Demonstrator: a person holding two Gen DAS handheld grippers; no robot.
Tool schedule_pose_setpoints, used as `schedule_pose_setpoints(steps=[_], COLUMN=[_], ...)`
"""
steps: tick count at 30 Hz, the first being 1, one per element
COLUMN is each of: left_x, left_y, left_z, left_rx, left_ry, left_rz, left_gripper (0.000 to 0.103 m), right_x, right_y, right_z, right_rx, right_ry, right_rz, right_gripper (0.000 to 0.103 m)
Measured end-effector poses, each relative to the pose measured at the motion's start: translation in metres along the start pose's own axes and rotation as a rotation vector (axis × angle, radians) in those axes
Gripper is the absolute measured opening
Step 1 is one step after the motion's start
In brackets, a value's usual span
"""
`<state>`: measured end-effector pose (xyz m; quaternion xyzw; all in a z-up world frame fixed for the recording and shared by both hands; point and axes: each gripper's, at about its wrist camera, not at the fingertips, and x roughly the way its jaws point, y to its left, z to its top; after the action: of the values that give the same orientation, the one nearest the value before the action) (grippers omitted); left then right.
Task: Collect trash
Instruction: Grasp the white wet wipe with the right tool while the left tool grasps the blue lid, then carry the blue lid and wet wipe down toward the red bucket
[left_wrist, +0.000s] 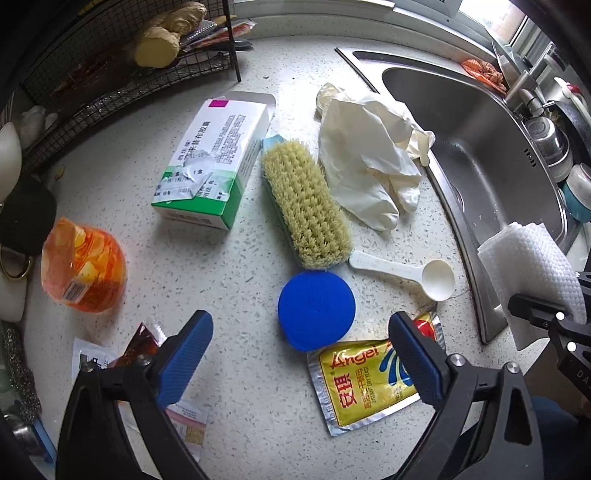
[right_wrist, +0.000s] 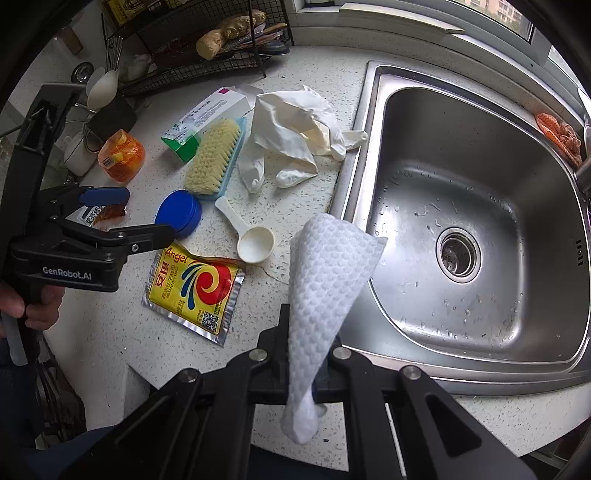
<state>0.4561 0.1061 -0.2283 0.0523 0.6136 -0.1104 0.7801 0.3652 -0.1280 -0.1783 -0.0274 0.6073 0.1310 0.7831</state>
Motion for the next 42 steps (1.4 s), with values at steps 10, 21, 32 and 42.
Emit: schedule_pose_setpoints(steps=[10, 21, 32, 42], left_x=[0.023, -0.005, -0.069, -0.089], left_y=[-0.003, -0.01, -0.043, -0.104], left_z=[0.017, 0.003, -0.025, -0.064], left_rx=[0.05, 0.042, 0.058, 0.118], left_ry=[0.034, -0.027, -0.12, -0.147], left_rz=[0.008, 0.006, -0.065, -0.094], left_gripper=[0.061, 0.043, 0.043, 0.043], right_x=[0.003, -0.002, -0.026, -0.049], right_y=[-0.008, -0.014, -0.01, -0.015], right_z=[0.007, 0.003, -0.015, -0.053], right_rx=[0.032, 0.04, 0.022, 0.021], right_ry=[0.015, -0.007, -0.046, -0.08], right_rz=[-0.007, 0.011, 0.048, 0.077], right_gripper=[0.005, 0.005, 0.005, 0.005])
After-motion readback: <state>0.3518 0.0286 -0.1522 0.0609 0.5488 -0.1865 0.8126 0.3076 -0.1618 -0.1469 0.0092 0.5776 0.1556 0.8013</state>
